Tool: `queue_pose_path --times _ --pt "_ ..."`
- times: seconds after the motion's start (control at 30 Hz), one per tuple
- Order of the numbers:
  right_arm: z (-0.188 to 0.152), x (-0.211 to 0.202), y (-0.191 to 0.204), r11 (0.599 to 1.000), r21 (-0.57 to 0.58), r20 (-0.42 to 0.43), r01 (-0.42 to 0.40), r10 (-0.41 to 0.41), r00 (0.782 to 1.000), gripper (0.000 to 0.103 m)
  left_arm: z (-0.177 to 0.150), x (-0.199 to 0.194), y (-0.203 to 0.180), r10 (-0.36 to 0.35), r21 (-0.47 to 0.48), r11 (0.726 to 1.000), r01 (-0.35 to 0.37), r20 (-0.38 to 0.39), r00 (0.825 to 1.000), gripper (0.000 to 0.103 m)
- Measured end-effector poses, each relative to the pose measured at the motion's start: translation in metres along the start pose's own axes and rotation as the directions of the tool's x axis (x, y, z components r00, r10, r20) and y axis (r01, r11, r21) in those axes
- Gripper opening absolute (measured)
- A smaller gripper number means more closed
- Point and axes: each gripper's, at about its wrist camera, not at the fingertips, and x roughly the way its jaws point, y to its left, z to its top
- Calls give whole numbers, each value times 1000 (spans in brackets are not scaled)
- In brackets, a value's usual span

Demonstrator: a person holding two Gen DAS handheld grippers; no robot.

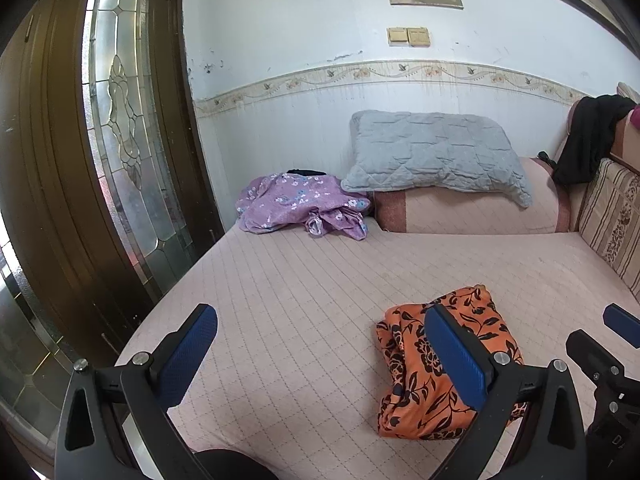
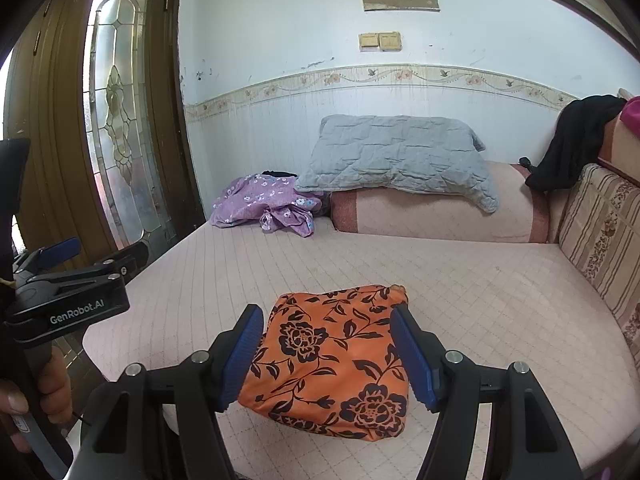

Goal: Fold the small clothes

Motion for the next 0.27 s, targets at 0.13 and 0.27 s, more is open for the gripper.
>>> queue_pose_path --times 0.13,0.27 --pt "0 8 -1 1000 2 -11 -4 4 1000 69 1 6 -2 -5 8 1000 5 2 1000 103" --pt "5 21 -5 1000 10 -26 -21 22 999 69 4 16 -7 -16 16 1000 16 2 1000 103"
